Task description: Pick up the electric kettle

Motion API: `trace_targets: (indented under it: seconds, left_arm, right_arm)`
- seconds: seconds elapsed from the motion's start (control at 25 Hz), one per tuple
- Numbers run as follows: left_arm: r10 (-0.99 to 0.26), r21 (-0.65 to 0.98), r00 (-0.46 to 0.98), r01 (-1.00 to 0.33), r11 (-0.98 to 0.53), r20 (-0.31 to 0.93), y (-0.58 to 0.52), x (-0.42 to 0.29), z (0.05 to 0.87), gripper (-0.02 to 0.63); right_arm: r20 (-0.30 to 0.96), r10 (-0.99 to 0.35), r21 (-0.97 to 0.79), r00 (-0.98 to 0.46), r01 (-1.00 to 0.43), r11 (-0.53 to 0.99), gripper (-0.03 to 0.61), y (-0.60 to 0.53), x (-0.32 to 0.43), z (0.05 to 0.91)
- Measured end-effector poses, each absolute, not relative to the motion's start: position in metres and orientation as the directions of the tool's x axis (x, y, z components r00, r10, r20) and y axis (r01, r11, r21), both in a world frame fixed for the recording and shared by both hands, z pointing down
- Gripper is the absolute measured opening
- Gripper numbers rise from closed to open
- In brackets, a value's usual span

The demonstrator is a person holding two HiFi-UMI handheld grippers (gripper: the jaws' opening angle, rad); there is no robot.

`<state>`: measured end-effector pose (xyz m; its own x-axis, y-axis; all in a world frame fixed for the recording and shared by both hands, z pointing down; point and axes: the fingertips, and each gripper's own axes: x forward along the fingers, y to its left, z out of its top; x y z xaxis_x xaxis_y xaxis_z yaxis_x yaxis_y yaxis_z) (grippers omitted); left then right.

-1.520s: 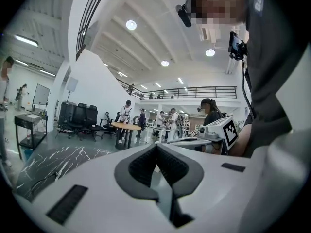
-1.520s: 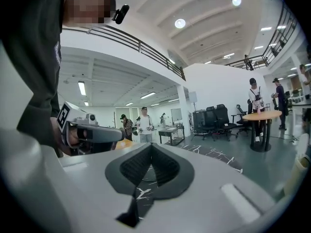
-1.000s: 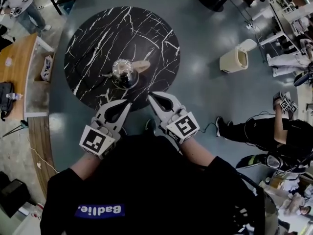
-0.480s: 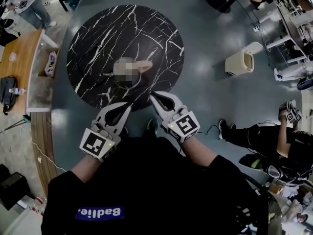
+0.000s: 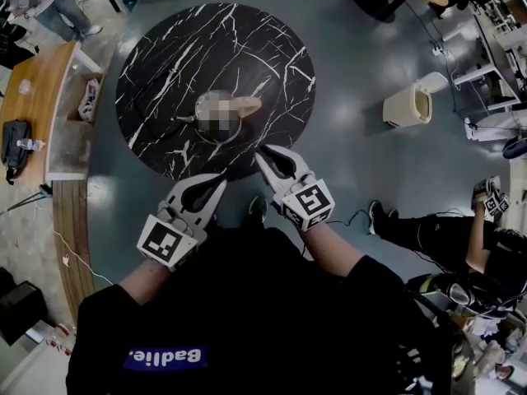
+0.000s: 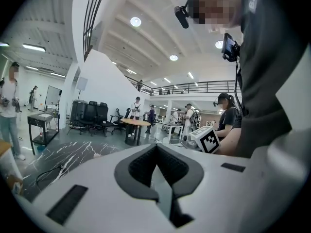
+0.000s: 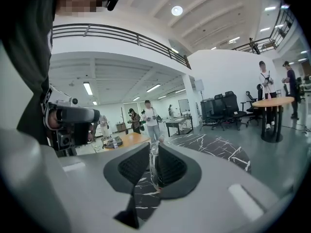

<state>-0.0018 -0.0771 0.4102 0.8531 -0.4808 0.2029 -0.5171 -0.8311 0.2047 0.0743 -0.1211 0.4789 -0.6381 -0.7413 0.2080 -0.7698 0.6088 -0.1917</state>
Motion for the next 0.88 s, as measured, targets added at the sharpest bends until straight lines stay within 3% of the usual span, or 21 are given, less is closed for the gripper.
trace_targets:
  seconds: [0.88]
  left_arm:
    - [-0.536, 0.188, 0.822, -0.567, -0.802, 0.194, -0.084, -0.021, 0.410, 0.006]
  right_arm:
    - [0.320, -0.770, -0.167, -0.552, -0.833, 0.528, 0.114, -0.172, 0.088, 0.546]
